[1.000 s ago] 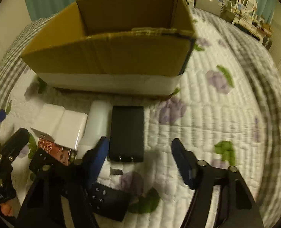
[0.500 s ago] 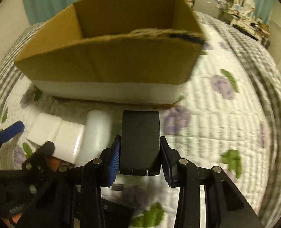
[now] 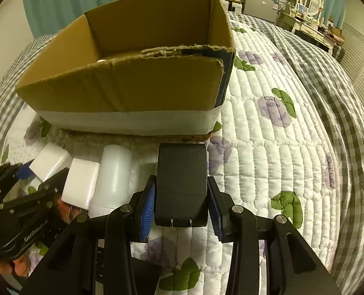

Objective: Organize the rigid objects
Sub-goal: 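Grasp white charger with left tool while right tool grasps black power bank, then release white charger into box with left tool while right tool lowers power bank in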

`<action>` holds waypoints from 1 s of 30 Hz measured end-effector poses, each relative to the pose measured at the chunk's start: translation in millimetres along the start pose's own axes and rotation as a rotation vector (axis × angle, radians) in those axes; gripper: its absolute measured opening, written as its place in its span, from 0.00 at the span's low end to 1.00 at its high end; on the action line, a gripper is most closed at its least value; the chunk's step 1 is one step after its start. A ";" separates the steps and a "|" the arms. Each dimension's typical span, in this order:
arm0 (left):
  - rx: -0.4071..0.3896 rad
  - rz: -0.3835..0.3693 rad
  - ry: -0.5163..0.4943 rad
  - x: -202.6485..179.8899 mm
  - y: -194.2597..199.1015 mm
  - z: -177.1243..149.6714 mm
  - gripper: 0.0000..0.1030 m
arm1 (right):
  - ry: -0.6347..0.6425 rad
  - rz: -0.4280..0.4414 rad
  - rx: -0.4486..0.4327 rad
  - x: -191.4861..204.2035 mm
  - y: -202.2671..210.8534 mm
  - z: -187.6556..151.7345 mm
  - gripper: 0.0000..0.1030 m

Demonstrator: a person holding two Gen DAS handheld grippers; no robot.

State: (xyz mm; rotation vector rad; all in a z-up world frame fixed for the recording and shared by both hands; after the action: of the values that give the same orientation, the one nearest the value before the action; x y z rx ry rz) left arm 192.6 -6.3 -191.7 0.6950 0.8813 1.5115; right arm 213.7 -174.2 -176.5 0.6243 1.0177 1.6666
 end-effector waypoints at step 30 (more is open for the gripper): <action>-0.334 -0.091 0.061 -5.0 165.9 84.3 0.49 | 0.087 -0.056 -0.313 -0.8 170.8 80.9 0.37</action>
State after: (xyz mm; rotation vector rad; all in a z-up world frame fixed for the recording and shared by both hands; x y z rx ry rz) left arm 174.2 -2.9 -6.5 0.3621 0.6729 1.5567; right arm 193.4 -166.4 11.2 0.3163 0.8034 1.7690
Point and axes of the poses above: each gripper's, at about its wrist camera, not at the fingertips, and y roughly against the way its jaws point, x to its left, z to its top, the point moved 2 cm from there along -y, roughly the way its jaws point, and after that the axes turned 11 degrees about y, right-handed, at the moved point
